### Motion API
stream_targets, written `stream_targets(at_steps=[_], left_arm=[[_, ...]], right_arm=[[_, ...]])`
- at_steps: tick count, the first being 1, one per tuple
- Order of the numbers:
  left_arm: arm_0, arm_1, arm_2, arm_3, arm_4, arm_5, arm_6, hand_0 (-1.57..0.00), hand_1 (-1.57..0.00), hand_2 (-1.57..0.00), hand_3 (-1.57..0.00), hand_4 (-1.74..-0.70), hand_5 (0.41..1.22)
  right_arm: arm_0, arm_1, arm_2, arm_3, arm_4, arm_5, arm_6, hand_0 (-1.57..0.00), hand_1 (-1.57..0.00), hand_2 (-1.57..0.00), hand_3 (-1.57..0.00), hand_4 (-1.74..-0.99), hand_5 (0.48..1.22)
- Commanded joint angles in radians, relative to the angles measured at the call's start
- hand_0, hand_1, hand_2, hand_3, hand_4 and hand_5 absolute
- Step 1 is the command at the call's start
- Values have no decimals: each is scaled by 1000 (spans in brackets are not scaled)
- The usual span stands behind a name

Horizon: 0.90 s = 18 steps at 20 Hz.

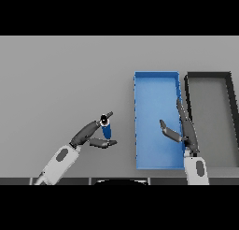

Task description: Pick up the blue pipe and place it into the blue bin.

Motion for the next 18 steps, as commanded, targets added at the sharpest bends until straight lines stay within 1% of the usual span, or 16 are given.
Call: stream_targets(at_steps=[1,2,3,5,6,7,8,9,10,11,12,13,14,16,17,18], left_arm=[[-7,-7,-2,10,-7,6,12,1,1,1,1,-1051,418],[-11,-27,-4,30,2,-3,0,1,1,1,1,-1062,420],[-16,-44,-3,40,13,-9,-9,1,1,1,1,-1078,428],[-28,-62,2,67,17,-10,-38,1,1,1,1,-1107,463],[-24,-75,8,69,32,-10,-50,1,0,-54,-40,-1140,502],[-21,-94,12,74,45,-8,-57,1,-41,-151,-121,-1186,550],[-25,-107,25,82,69,-15,-64,-10,-156,-308,-276,-1243,613],[-13,-114,29,72,91,-22,-74,-125,-319,-485,-535,-1281,735],[-18,-128,35,87,97,-19,-78,-359,-547,-689,-742,-1369,832],[-8,-126,33,77,94,-10,-77,-602,-752,-865,-908,-1439,910],[-16,-129,34,82,98,-12,-58,-796,-915,-1006,-1030,-1497,972],[-10,-131,28,73,95,-21,-62,-951,-1047,-1119,-1119,-1544,1022],[-9,-135,22,66,90,-14,-63,-1075,-1151,-1210,-1194,-1580,1062],[-10,-149,2,59,59,12,-72,-1253,-1302,-1340,-1330,-1530,1119],[-6,-139,9,43,57,11,-86,-1317,-1356,-1386,-1378,-1513,1139],[1,-146,8,37,45,18,-108,-1368,-1399,-1423,-1417,-1501,1156]], right_arm=[[-5,0,3,1,6,-2,5,1,1,1,1,-1221,645],[13,1,11,-13,11,1,-10,1,1,1,1,-1214,645],[24,8,22,-17,26,-4,-17,1,1,1,1,-1207,646],[26,1,10,-14,22,-9,-22,1,1,1,1,-1207,650],[17,-8,2,-15,13,-4,-21,1,1,1,1,-1210,653],[11,-7,1,-10,9,-2,-17,1,1,1,1,-1213,655],[11,3,9,-7,10,0,-17,1,1,1,1,-1217,655],[8,1,4,-3,9,-2,-13,1,1,1,1,-1220,656],[10,-3,4,-12,8,-1,-18,1,1,1,1,-1220,656],[14,0,7,-8,15,-6,-21,1,1,1,1,-1219,657],[11,7,8,-7,11,-5,-20,1,1,1,1,-1224,658],[5,5,7,7,8,0,-18,1,1,1,1,-1227,660],[5,4,4,0,-3,5,-17,1,1,1,1,-1233,660],[9,9,11,-9,1,6,-8,1,1,1,1,-1224,651],[0,5,7,-4,-4,9,-2,1,1,1,1,-1222,646],[-3,6,5,-5,-8,9,12,1,1,1,1,-1221,638]])
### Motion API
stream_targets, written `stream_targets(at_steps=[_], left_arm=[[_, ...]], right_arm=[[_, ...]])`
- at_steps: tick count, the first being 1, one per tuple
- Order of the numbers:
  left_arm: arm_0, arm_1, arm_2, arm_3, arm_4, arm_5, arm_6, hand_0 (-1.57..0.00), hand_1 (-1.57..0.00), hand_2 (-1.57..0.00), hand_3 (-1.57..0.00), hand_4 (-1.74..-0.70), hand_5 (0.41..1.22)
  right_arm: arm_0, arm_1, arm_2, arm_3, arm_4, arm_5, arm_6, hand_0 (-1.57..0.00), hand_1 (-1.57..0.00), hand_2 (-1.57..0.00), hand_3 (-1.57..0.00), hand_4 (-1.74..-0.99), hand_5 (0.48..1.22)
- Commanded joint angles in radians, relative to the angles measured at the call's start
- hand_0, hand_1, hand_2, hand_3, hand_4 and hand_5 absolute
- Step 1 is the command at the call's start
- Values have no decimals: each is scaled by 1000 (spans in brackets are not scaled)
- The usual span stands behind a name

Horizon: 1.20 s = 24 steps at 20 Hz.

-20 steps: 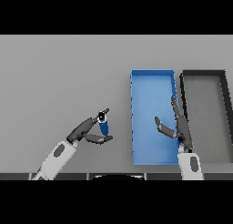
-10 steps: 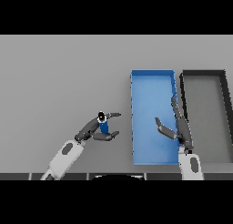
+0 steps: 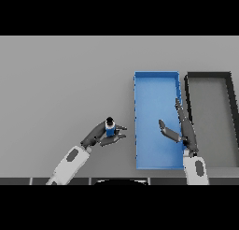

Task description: Pick up the blue pipe and place it into the blue bin.

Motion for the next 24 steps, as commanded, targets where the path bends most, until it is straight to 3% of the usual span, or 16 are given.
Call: stream_targets(at_steps=[1,5,11,17,21,24], left_arm=[[-8,-14,4,3,-4,4,-1,-1408,-1434,-1453,-1448,-1492,1169],[-6,-33,14,-69,-5,10,-29,-1504,-1515,-1522,-1520,-1471,1200],[-69,-52,21,-188,13,-22,43,-1554,-1556,-1558,-1558,-1465,1215],[-79,-57,20,-228,-4,-54,111,-1566,-1567,-1568,-1568,-1467,1220],[-81,-76,34,-200,-20,-64,115,-1569,-1569,-1570,-1570,-1466,1220],[-80,-89,36,-198,-38,-68,118,-1570,-1570,-1570,-1570,-1466,1220]], right_arm=[[-9,2,-2,12,-1,0,7,1,1,1,1,-1220,635],[0,5,-2,19,-5,4,-14,1,1,1,1,-1229,633],[-13,-7,1,17,25,-10,-3,1,1,1,1,-1184,643],[9,-14,-6,12,28,-15,-39,1,1,1,1,-1151,643],[61,7,9,-39,71,-61,-44,1,1,1,1,-1138,643],[108,19,16,-98,102,-96,-23,1,1,1,1,-1191,642]])
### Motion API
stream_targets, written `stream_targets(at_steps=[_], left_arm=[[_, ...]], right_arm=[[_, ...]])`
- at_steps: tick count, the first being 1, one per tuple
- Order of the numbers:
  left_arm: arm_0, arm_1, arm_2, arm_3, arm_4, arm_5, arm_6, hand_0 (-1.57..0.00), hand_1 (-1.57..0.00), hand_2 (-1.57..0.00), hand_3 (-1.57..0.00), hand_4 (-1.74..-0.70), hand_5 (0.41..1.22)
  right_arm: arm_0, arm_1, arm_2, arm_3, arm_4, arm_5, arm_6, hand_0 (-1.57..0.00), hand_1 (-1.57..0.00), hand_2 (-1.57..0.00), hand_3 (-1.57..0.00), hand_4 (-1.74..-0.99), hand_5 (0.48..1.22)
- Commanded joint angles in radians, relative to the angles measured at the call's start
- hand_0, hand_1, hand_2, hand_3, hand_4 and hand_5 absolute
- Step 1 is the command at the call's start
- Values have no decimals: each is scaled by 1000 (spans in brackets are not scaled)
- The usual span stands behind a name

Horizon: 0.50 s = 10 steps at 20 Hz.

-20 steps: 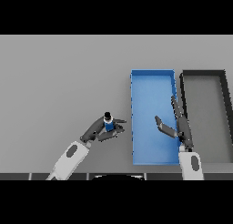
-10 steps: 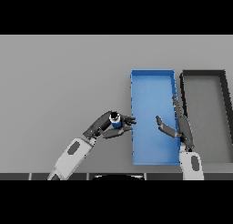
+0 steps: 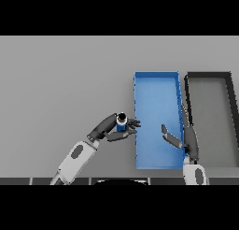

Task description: Pick up the blue pipe and place it into the blue bin.

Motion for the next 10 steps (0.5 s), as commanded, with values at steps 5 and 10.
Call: stream_targets(at_steps=[5,10], left_arm=[[4,-11,10,-4,-2,-30,-1,-1571,-1571,-1571,-1571,-1467,1221],[21,-11,22,-28,-7,-53,0,-1571,-1571,-1571,-1571,-1467,1221]], right_arm=[[-13,-17,-6,-108,-237,163,2,1,-22,-89,-1,-1202,624],[-147,-152,12,-219,-484,348,207,1,-14,-111,0,-1237,577]])
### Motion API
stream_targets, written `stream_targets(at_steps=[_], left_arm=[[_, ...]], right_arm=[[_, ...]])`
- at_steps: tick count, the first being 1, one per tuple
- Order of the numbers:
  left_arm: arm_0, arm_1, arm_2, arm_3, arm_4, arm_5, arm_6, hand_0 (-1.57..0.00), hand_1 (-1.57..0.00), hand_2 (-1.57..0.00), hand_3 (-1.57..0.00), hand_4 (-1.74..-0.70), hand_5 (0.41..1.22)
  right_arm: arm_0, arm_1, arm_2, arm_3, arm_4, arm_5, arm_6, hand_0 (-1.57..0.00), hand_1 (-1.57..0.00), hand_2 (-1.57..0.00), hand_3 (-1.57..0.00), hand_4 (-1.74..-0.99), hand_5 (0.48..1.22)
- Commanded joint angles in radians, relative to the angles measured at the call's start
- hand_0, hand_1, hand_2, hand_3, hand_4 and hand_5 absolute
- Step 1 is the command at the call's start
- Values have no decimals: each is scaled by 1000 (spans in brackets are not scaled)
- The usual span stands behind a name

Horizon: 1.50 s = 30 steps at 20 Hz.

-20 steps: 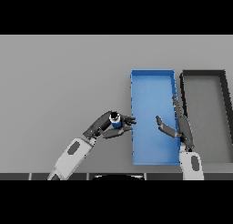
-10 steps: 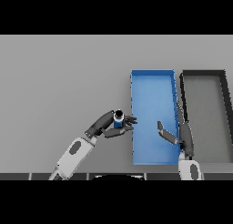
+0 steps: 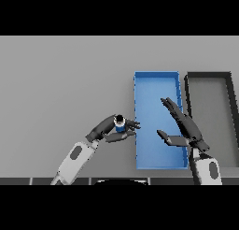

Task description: Pick up the blue pipe and place it into the blue bin.

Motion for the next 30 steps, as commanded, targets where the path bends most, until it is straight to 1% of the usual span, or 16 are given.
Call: stream_targets(at_steps=[1,2,5,7,8,12,14,16,20,23,24,25,26,27,28,30], left_arm=[[-3,-2,2,-11,-2,0,15,-1571,-1571,-1571,-1571,-1467,1221],[-12,-14,3,0,-10,4,32,-1571,-1571,-1571,-1571,-1467,1221],[-4,-20,5,4,-29,-8,25,-1571,-1571,-1571,-1571,-1467,1221],[-5,-22,10,-1,-42,-10,25,-1571,-1571,-1571,-1571,-1467,1221],[-3,-24,21,7,-40,-15,14,-1571,-1571,-1571,-1571,-1467,1221],[-12,-35,36,14,-47,-37,-2,-1571,-1571,-1571,-1571,-1466,1221],[-9,-35,47,17,-39,-54,-1,-1571,-1571,-1571,-1571,-1464,1221],[0,-35,56,21,-21,-85,7,-1571,-1571,-1571,-1571,-1467,1221],[6,-51,56,17,-56,-81,32,-1571,-1571,-1571,-1571,-1469,1221],[10,-52,65,9,-72,-89,37,-1571,-1571,-1571,-1571,-1465,1221],[5,-59,67,11,-78,-89,54,-1571,-1571,-1571,-1571,-1462,1221],[6,-66,69,7,-70,-97,49,-1571,-1571,-1571,-1571,-1517,1221],[-2,-68,75,13,-70,-98,83,-1571,-1571,-1571,-1571,-1560,1221],[9,-55,75,10,-79,-104,87,-1571,-1571,-1571,-1571,-1595,1221],[10,-58,72,11,-96,-97,95,-1571,-1571,-1571,-1571,-1622,1221],[17,-71,75,15,-95,-98,87,-1571,-1571,-1571,-1511,-1662,1221]], right_arm=[[-32,-16,16,-15,-26,20,40,1,-11,-106,0,-1247,568],[-66,-29,30,-31,-36,26,75,1,-9,-104,0,-1255,560],[-162,-51,95,-56,-18,52,156,1,-4,-81,1,-1281,558],[-234,-48,129,-60,-32,62,197,1,-2,-53,1,-1296,556],[-263,-53,137,-55,-35,76,198,1,-2,-44,1,-1298,559],[-356,-14,194,-3,-66,109,267,1,0,-45,1,-1282,555],[-399,5,227,10,-54,129,267,1,0,-48,1,-1253,554],[-454,13,232,40,-53,132,297,-3,-10,-59,1,-1232,545],[-528,41,259,93,-42,158,322,-23,-32,-83,1,-1186,521],[-586,73,275,162,-22,175,333,-69,-108,-166,-44,-1204,497],[-603,82,278,176,-26,181,342,-168,-218,-261,-128,-1233,487],[-621,89,274,194,-29,186,337,-323,-362,-377,-242,-1278,485],[-619,97,281,196,-24,191,324,-507,-530,-538,-401,-1331,489],[-626,102,284,208,-19,197,318,-702,-703,-745,-604,-1406,500],[-622,106,285,211,-17,197,313,-876,-877,-910,-762,-1467,518],[-622,129,295,218,-36,190,326,-1126,-1127,-1148,-953,-1551,596]])
